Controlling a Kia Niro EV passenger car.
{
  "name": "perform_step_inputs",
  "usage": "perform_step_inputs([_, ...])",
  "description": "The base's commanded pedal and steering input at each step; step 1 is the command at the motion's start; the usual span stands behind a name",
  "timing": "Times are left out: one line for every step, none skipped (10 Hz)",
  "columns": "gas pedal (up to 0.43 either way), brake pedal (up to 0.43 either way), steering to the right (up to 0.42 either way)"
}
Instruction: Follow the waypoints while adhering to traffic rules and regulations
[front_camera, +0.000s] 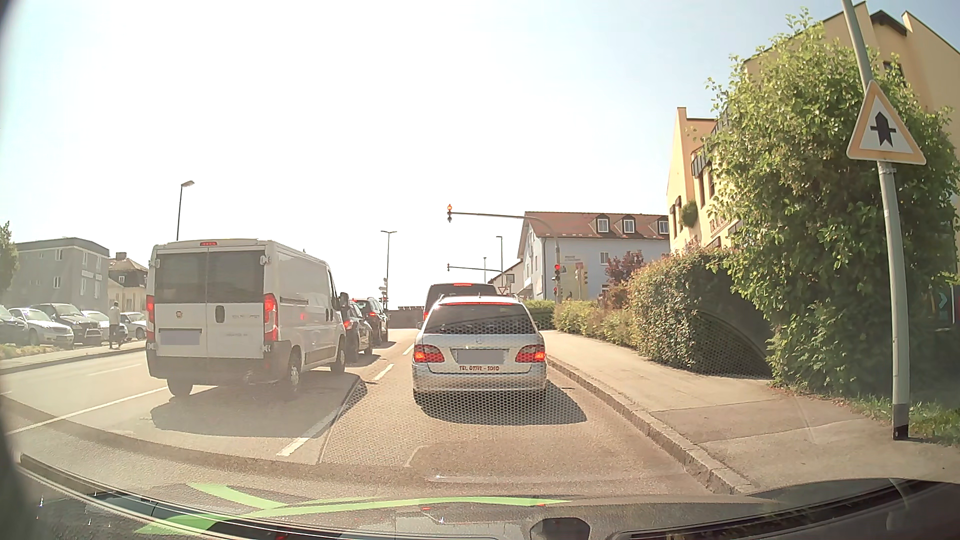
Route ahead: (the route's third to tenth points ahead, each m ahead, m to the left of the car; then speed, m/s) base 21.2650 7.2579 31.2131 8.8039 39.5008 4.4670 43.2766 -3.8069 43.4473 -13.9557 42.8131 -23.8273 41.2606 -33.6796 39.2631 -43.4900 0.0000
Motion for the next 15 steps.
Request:
perform_step_inputs([0.0, 0.207, -0.015])
perform_step_inputs([0.0, 0.201, -0.014])
perform_step_inputs([0.0, 0.201, -0.014])
perform_step_inputs([0.0, 0.201, -0.014])
perform_step_inputs([0.0, 0.201, -0.014])
perform_step_inputs([0.0, 0.207, -0.014])
perform_step_inputs([0.0, 0.201, -0.014])
perform_step_inputs([0.0, 0.201, -0.014])
perform_step_inputs([0.0, 0.207, -0.014])
perform_step_inputs([0.0, 0.207, -0.014])
perform_step_inputs([0.0, 0.207, -0.014])
perform_step_inputs([0.0, 0.207, -0.015])
perform_step_inputs([0.0, 0.201, -0.014])
perform_step_inputs([0.0, 0.207, -0.014])
perform_step_inputs([0.0, 0.207, -0.015])
